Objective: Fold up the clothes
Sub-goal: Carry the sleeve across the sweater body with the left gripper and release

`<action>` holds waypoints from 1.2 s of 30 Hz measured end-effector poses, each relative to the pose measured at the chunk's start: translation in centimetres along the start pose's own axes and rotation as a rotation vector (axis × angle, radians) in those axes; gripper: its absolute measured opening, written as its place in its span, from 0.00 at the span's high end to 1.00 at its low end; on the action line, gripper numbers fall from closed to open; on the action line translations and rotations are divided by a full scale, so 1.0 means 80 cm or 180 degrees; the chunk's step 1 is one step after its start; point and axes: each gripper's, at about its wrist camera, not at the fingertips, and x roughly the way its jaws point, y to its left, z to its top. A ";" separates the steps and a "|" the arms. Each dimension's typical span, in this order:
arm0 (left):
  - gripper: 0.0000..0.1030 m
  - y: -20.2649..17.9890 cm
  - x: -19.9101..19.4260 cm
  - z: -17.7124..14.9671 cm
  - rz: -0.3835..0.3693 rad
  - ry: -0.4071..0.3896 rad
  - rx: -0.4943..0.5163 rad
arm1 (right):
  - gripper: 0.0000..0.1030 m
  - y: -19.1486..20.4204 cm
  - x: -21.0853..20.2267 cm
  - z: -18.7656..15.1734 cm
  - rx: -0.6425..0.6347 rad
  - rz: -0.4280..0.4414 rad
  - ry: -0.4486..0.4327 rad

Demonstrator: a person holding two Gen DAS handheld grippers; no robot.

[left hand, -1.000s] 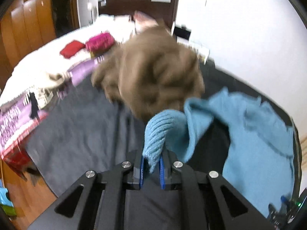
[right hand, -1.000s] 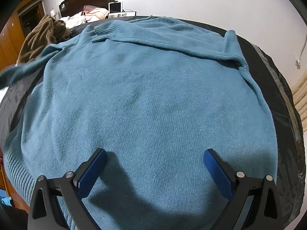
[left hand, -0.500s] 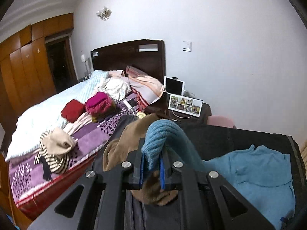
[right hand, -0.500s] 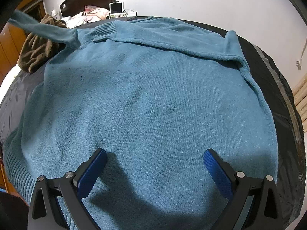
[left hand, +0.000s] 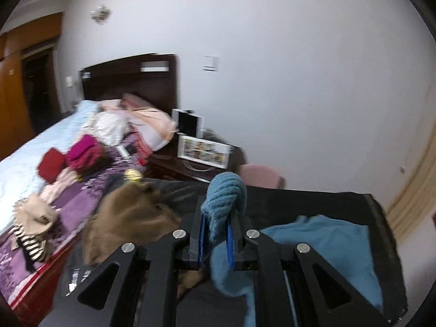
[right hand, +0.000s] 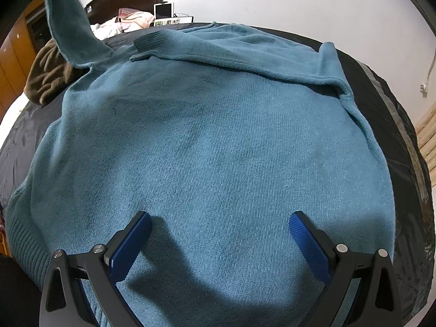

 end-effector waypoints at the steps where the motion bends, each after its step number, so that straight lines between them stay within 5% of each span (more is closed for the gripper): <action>1: 0.87 -0.014 0.006 0.002 -0.0084 0.0031 0.0032 | 0.01 0.000 0.000 0.000 0.0004 -0.0001 0.0007; 18: 0.87 -0.289 0.139 -0.031 -0.1191 0.0750 0.0785 | 0.01 0.000 0.001 0.004 0.0103 -0.0049 0.0034; 26: 0.87 -0.392 0.177 -0.068 -0.1501 0.1012 0.1071 | 0.01 0.000 0.002 0.006 0.0143 -0.0068 0.0042; 36: 0.87 -0.448 0.231 -0.135 -0.1562 0.1416 0.1346 | 0.01 0.002 0.004 0.010 0.0207 -0.0104 0.0049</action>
